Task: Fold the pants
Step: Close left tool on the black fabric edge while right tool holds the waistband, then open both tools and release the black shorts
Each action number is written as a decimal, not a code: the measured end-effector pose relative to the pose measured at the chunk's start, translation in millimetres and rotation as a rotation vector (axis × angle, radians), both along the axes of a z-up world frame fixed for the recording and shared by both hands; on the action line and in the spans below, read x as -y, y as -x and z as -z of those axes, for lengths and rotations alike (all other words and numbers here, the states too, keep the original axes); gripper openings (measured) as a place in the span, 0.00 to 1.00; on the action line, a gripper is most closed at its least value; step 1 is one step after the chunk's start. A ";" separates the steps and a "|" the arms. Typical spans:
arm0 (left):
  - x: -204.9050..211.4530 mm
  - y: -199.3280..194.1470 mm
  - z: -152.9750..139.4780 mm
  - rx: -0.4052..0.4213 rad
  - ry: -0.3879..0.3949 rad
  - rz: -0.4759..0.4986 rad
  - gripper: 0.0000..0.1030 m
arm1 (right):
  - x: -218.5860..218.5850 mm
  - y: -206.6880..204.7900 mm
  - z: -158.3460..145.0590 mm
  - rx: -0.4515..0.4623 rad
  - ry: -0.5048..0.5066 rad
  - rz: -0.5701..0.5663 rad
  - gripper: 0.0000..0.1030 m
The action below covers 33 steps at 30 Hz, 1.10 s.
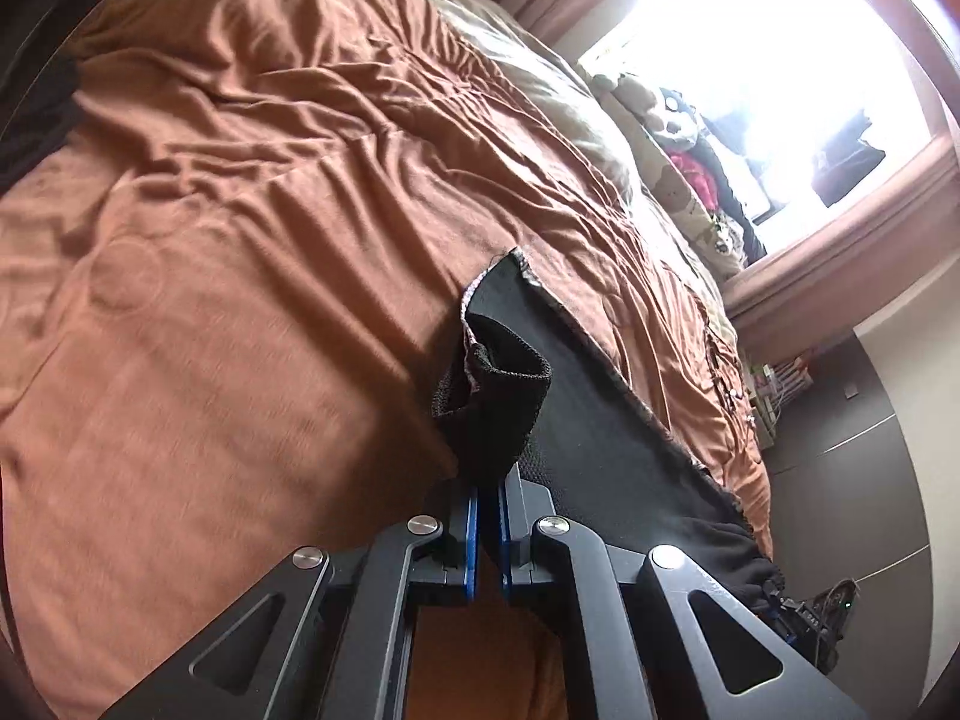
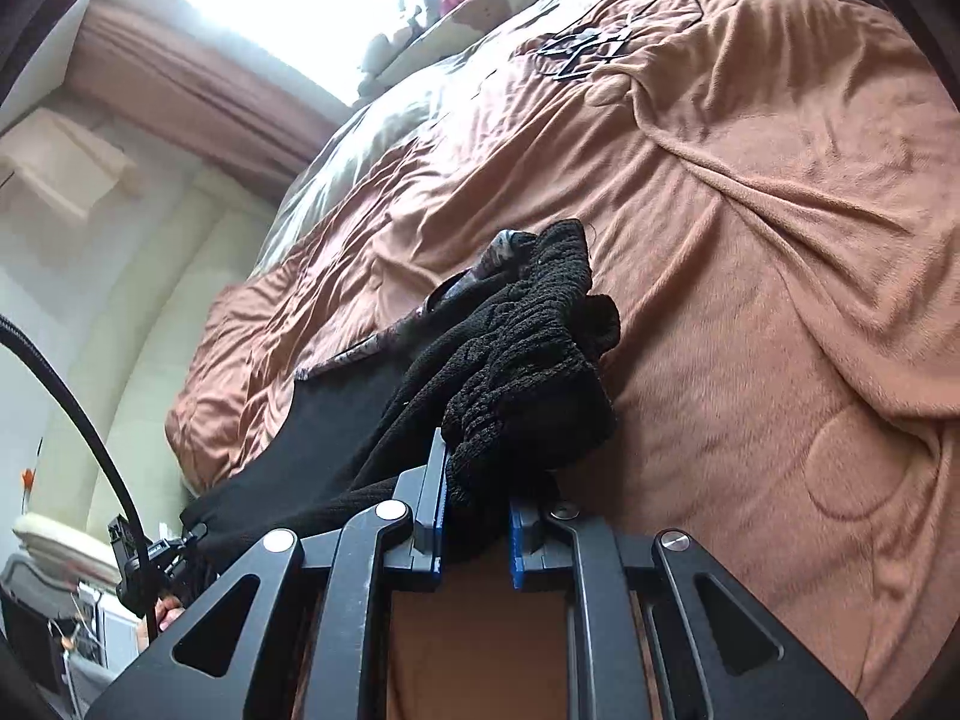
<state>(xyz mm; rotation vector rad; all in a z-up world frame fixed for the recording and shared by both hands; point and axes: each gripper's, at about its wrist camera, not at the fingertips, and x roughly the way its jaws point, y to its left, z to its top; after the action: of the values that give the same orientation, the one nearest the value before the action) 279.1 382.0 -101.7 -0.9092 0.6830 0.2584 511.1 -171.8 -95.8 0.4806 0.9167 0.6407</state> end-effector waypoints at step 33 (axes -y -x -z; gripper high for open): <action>54.8 159.2 40.3 0.014 0.157 -0.087 0.05 | 14.3 52.5 -25.3 0.026 0.113 -0.126 0.11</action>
<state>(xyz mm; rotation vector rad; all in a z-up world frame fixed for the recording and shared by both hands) 119.8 327.2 -142.0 -1.0915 0.6585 0.2785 458.6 -186.1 -70.6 0.3145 0.9581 0.7041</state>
